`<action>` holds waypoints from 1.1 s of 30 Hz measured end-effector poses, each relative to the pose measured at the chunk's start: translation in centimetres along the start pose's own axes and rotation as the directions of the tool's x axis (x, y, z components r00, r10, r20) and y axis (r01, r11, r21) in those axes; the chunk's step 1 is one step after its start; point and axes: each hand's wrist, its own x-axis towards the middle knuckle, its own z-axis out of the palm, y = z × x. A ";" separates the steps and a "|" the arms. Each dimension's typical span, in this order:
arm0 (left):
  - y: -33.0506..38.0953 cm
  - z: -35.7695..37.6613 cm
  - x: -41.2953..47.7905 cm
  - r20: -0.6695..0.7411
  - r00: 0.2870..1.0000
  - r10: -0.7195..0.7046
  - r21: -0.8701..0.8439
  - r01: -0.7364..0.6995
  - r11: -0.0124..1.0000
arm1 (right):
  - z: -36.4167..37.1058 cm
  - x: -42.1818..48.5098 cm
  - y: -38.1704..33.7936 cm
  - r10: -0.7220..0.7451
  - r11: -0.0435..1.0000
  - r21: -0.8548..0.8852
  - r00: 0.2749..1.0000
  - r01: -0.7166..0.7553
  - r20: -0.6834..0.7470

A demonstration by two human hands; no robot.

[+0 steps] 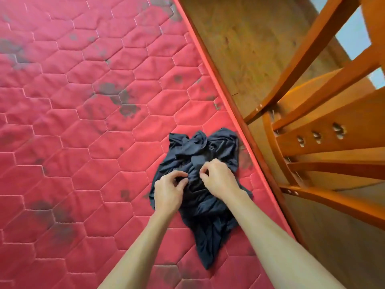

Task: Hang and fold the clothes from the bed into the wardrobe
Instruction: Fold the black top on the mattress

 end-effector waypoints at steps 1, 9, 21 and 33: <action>-0.2 -0.5 -0.4 0.001 1.000 -0.010 -0.019 0.010 1.000 | 0.0 -0.3 -0.1 0.004 1.000 0.010 0.999 -0.004 -0.032; 3.1 -9.8 -3.0 0.086 0.996 0.016 0.051 -0.020 0.998 | -4.9 -7.0 -2.9 -0.117 0.982 0.137 0.987 0.131 -0.106; 13.0 -32.4 -11.8 0.236 0.921 0.310 0.176 -0.354 0.918 | -16.4 -21.8 -14.5 -0.194 0.754 0.546 0.918 0.365 -0.346; 13.6 -59.0 -27.4 -0.115 0.925 0.361 -0.098 -0.373 0.923 | -28.5 -39.8 -21.3 0.277 0.428 0.751 0.718 0.502 -0.638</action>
